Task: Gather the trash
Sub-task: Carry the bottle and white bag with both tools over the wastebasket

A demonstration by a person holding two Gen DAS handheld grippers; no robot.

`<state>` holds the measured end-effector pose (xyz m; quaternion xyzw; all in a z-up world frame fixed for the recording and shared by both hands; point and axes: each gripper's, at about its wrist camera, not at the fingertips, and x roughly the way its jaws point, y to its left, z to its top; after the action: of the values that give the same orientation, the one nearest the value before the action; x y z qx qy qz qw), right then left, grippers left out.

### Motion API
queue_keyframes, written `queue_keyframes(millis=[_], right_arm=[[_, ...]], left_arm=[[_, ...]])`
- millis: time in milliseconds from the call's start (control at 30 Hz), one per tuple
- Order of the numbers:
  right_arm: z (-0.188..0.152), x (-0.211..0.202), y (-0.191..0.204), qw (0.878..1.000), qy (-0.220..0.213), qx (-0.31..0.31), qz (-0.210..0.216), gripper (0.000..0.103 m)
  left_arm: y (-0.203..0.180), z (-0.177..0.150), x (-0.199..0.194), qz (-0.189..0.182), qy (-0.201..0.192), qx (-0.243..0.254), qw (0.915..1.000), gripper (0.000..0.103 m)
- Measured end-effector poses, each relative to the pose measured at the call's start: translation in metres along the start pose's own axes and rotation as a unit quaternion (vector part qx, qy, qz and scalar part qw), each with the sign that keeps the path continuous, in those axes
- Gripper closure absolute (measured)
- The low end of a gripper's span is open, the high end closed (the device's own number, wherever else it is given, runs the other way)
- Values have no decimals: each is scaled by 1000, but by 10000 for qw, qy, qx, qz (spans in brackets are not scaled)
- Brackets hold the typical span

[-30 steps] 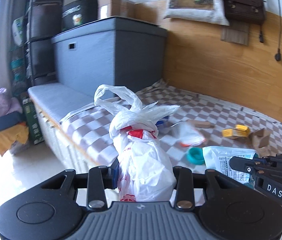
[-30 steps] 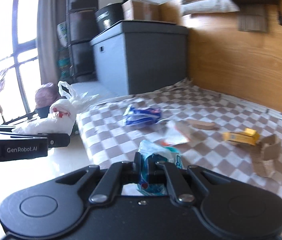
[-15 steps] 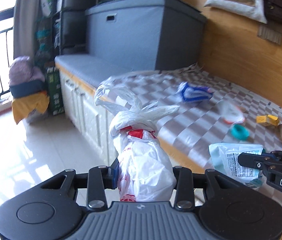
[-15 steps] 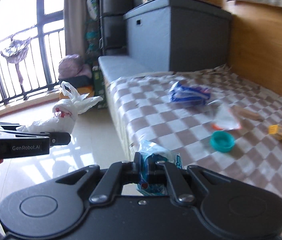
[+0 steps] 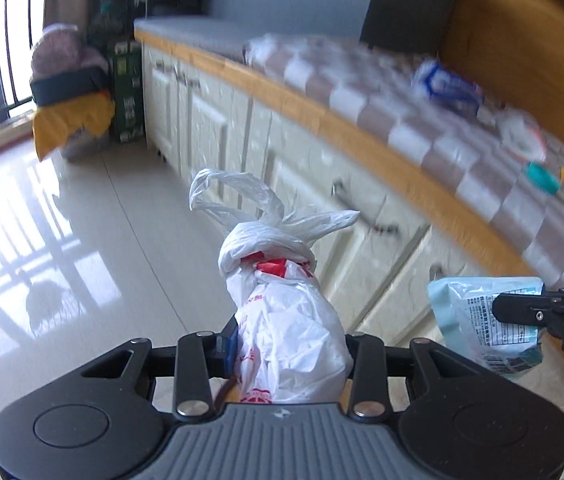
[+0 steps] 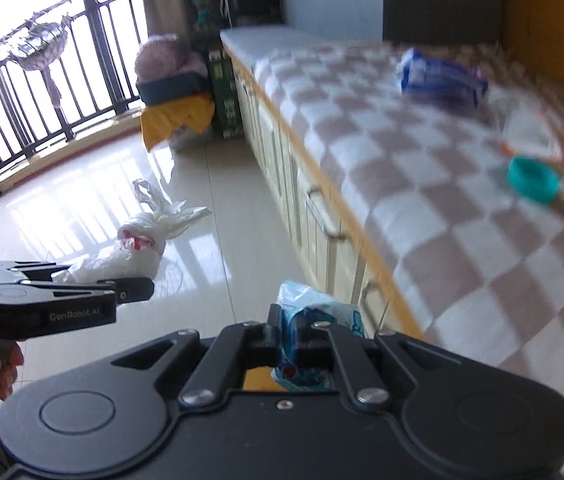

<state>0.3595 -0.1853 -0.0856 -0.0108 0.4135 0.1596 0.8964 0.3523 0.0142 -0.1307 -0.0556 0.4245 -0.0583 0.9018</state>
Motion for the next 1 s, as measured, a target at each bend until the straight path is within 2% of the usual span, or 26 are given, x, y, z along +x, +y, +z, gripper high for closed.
queue_keyframes(millis=[200,600,800,1000], right_arm=[[-14,33,-6,9963,633,518,264,99],[-34,91,3,9826,1579,899,383,99],[-42,115,4,9731,1928,1165,482,98],[-50,136,3,9680,2127,1289,324,98]], left_arm=[[-7,-18,28,-250,604,-159,9977,63],[6,-52,72,-55,1750,-595,9828,63],[11,-65,84,41,2065,-633,9764,63],[9,-69,93,33,2205,-649,9732,63]])
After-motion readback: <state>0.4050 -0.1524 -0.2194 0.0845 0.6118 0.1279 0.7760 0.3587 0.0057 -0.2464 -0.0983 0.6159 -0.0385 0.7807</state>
